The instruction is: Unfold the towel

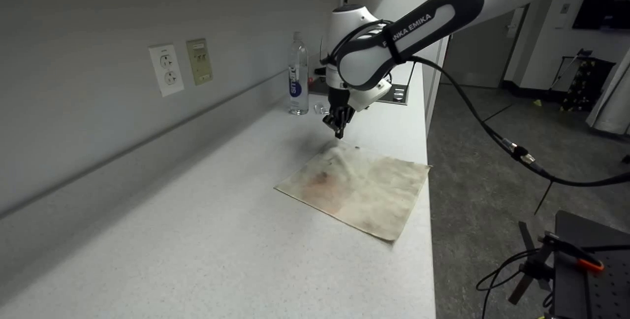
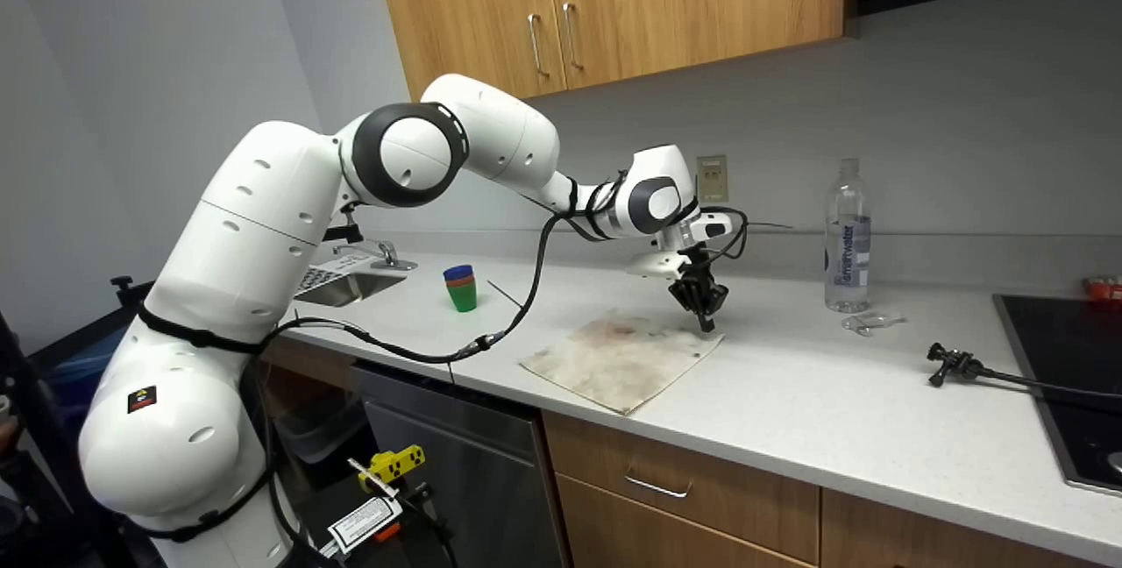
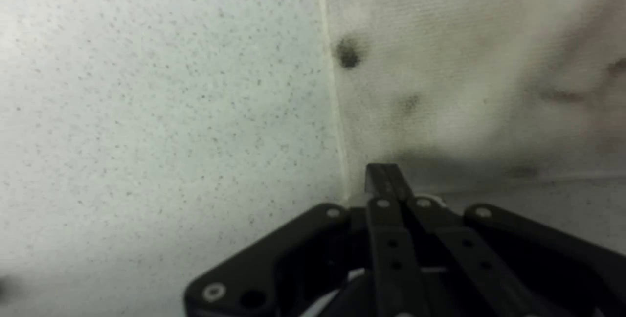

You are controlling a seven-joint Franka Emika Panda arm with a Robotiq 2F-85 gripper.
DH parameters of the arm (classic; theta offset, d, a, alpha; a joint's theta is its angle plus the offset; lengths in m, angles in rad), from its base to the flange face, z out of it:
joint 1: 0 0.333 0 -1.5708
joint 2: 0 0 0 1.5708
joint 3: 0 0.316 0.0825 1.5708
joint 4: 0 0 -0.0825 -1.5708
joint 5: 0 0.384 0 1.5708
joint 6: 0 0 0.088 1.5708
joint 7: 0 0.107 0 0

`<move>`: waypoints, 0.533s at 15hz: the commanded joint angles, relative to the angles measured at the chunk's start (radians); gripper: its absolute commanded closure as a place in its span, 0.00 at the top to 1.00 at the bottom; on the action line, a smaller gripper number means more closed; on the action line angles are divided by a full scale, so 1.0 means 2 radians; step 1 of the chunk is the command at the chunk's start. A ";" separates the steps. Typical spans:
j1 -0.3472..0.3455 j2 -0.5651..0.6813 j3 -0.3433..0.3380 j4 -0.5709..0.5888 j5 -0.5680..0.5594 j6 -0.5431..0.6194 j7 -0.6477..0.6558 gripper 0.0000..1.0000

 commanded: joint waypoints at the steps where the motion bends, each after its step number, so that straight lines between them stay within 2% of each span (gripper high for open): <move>1: -0.001 -0.073 0.008 -0.066 0.001 0.002 -0.009 0.00; 8: 0.000 -0.221 0.038 -0.226 0.010 0.021 -0.024 0.00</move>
